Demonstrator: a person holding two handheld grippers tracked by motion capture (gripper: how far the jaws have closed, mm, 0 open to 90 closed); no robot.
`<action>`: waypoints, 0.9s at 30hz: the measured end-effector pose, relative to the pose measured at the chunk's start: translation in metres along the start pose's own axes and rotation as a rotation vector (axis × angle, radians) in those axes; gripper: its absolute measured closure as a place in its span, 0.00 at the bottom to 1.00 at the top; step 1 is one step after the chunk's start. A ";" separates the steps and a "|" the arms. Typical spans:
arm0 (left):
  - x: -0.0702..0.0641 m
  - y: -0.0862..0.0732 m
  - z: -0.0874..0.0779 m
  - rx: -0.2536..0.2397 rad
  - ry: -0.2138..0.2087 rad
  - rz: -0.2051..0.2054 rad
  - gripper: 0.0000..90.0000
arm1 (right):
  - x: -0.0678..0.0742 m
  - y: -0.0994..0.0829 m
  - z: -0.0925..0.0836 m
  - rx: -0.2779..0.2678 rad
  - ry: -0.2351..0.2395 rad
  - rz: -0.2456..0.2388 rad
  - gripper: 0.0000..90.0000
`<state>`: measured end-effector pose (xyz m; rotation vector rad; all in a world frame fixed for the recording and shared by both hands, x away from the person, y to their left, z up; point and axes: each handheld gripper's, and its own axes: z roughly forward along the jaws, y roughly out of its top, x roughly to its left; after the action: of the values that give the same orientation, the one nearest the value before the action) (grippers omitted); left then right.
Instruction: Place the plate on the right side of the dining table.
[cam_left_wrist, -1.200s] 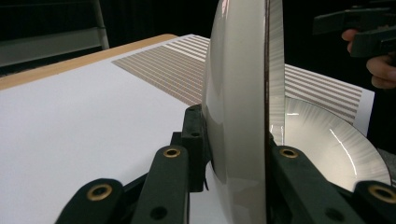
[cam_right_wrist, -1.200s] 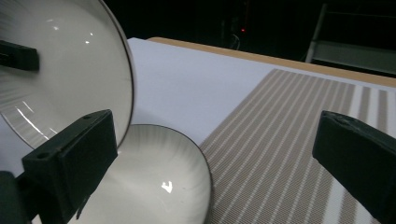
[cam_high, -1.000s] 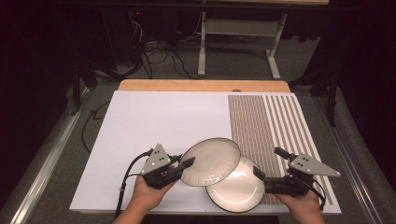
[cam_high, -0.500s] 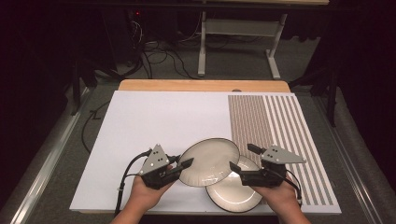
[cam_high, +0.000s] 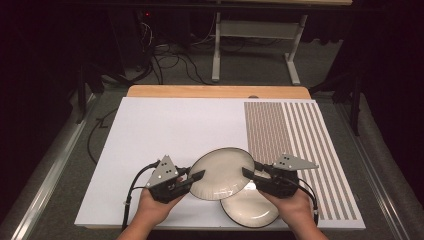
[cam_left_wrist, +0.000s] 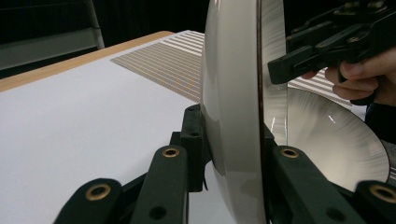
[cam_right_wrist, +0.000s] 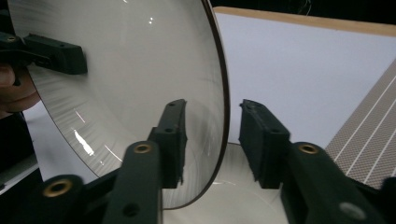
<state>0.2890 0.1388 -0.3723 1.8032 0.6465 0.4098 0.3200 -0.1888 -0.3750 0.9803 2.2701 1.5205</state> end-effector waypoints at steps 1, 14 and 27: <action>0.000 0.000 0.000 0.001 -0.001 -0.003 0.84 | -0.001 -0.001 0.001 0.003 0.010 0.002 0.74; 0.002 0.002 0.000 0.008 -0.003 -0.099 0.85 | -0.006 -0.003 0.000 -0.003 0.048 0.054 0.95; -0.001 0.030 0.023 -0.002 -0.006 -0.102 0.86 | -0.015 0.013 -0.027 -0.060 -0.025 0.010 0.96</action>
<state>0.3085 0.1139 -0.3513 1.7606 0.7310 0.3362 0.3218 -0.2155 -0.3541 0.9894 2.1924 1.5621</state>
